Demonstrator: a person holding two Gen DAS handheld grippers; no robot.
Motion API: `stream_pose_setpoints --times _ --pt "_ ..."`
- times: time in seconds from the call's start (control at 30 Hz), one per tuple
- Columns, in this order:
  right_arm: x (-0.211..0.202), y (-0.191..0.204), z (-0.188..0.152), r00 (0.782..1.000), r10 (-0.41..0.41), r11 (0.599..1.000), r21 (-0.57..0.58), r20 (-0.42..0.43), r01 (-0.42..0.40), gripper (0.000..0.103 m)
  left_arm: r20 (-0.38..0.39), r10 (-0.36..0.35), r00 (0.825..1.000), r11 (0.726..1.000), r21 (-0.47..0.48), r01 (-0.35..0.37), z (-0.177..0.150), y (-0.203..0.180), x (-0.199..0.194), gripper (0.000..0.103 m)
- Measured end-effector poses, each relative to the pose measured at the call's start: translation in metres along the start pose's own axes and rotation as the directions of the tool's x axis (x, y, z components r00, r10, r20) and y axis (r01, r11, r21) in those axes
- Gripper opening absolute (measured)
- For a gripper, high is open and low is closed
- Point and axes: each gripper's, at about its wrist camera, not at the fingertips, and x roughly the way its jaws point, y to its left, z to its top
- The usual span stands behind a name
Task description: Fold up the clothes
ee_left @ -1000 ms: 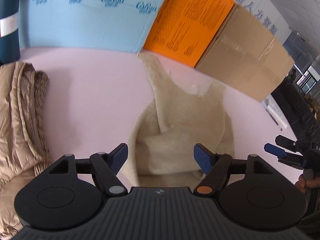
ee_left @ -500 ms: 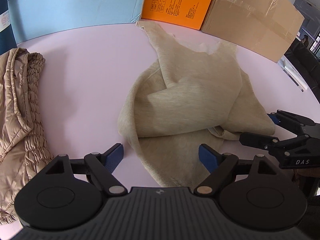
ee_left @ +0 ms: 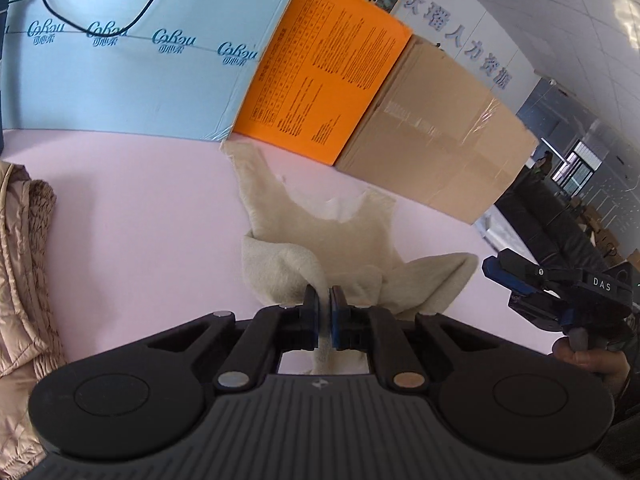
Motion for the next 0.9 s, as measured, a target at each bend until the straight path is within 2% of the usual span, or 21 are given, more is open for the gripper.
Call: stream_pose_setpoints --times 0.07,0.17,0.23,0.37,0.47,0.53,0.6,0.63,0.67,0.7,0.73,0.77,0.8,0.83,0.87,0.9 --pt "-0.015 0.005 0.009 0.998 0.040 0.999 0.031 0.054 -0.042 0.013 0.001 -0.041 0.999 0.999 0.005 0.041 0.008 -0.005 -0.007 0.005" --pt "-0.044 0.011 0.020 0.993 0.057 0.997 0.052 0.104 -0.063 0.013 -0.028 -0.111 0.993 0.994 0.020 0.112 0.011 -0.009 -0.016 0.005" --pt "-0.063 0.008 0.020 0.994 0.004 0.998 0.060 0.107 -0.010 0.013 -0.062 -0.133 0.989 0.990 0.045 0.136 0.007 -0.012 -0.019 0.005" --pt "-0.103 0.002 0.017 0.988 -0.116 0.991 0.076 0.105 0.109 0.013 -0.177 -0.118 0.977 0.990 0.058 0.130 -0.014 -0.004 -0.017 0.005" --pt "-0.132 -0.002 0.015 0.973 -0.205 0.977 0.089 0.103 0.196 0.013 -0.256 -0.082 0.963 0.995 0.029 0.092 -0.034 0.008 -0.011 0.005" --pt "-0.140 -0.004 0.008 0.955 -0.277 0.959 0.086 0.103 0.269 0.013 -0.282 -0.058 0.958 0.998 0.010 0.064 -0.043 0.015 -0.009 0.006" --pt "-0.142 -0.003 0.002 0.930 -0.354 0.935 0.061 0.104 0.349 0.019 -0.301 -0.043 0.953 0.999 -0.013 0.041 -0.048 0.021 -0.006 0.007" --pt "-0.143 -0.002 -0.001 0.914 -0.391 0.920 0.049 0.105 0.388 0.028 -0.308 -0.038 0.951 0.999 -0.020 0.033 -0.050 0.023 -0.005 0.009" --pt "-0.144 -0.002 -0.004 0.898 -0.427 0.904 0.037 0.107 0.426 0.049 -0.315 -0.031 0.949 0.999 -0.019 0.026 -0.050 0.024 -0.003 0.011" --pt "-0.145 -0.001 -0.008 0.880 -0.463 0.886 0.025 0.109 0.463 0.062 -0.322 -0.022 0.946 1.000 -0.015 0.018 -0.049 0.026 0.000 0.014" --pt "-0.146 0.000 -0.011 0.860 -0.498 0.866 0.013 0.112 0.500 0.079 -0.326 -0.017 0.945 1.000 -0.008 0.015 -0.048 0.027 0.002 0.016" --pt "-0.147 0.001 -0.014 0.837 -0.533 0.843 -0.009 0.124 0.538 0.081 -0.330 -0.009 0.944 1.000 -0.002 0.009 -0.047 0.028 0.005 0.018" --pt "-0.147 0.003 -0.016 0.808 -0.573 0.813 -0.032 0.133 0.582 0.082 -0.332 0.007 0.943 1.000 0.005 -0.006 -0.046 0.029 0.005 0.028" --pt "-0.146 0.005 -0.018 0.773 -0.619 0.775 -0.052 0.140 0.630 0.088 -0.328 0.031 0.944 1.000 0.007 -0.030 -0.045 0.030 0.005 0.047" --pt "-0.144 0.005 -0.021 0.727 -0.671 0.725 -0.076 0.145 0.685 0.099 -0.315 0.054 0.947 0.998 0.008 -0.055 -0.045 0.031 0.004 0.056" --pt "-0.141 0.006 -0.025 0.688 -0.711 0.680 -0.108 0.146 0.726 0.102 -0.295 0.073 0.953 0.997 0.005 -0.075 -0.044 0.033 0.001 0.068"
